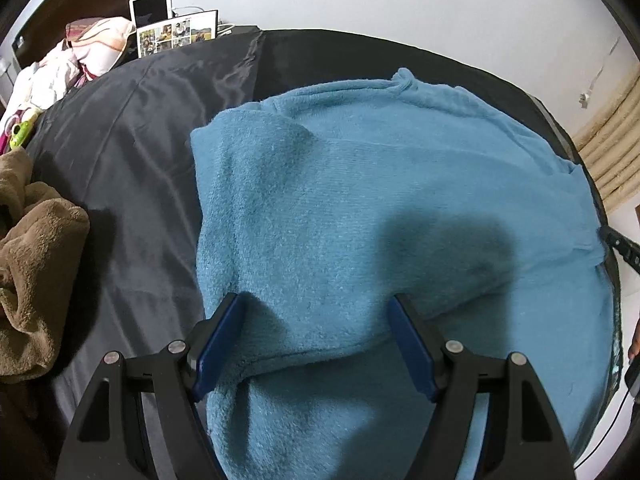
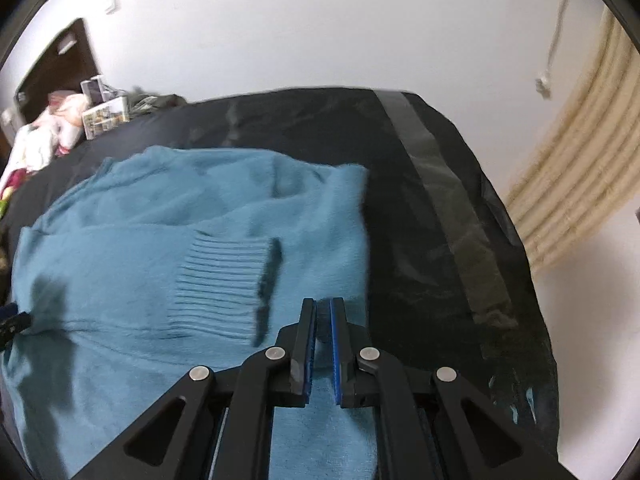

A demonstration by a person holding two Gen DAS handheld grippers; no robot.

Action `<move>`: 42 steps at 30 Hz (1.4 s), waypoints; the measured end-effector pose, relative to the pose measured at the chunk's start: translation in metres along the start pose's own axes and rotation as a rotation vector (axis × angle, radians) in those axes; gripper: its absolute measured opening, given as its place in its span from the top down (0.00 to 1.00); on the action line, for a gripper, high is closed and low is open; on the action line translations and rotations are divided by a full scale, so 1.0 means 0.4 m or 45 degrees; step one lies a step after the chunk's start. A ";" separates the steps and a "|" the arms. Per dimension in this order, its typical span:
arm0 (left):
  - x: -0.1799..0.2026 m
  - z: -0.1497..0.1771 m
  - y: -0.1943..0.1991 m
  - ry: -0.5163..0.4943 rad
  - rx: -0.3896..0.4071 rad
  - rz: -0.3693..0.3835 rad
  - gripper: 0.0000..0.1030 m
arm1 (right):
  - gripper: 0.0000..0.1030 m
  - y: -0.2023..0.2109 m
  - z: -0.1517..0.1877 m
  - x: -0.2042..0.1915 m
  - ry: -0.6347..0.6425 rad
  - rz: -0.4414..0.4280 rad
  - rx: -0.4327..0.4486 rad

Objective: Fold clothes

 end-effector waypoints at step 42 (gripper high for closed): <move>-0.082 -0.044 0.042 -0.006 0.051 0.044 0.22 | 0.09 0.018 0.068 -0.213 0.238 -0.127 -0.080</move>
Point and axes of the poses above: each gripper's, at about its wrist camera, not at the fingertips, and y roughly against the way its jaws point, x to its right, z to its underside, the point moved 7 cm from there along -y, roughly the way its jaws point, and after that the axes turned 2 degrees about -x, right-handed, at the moved point
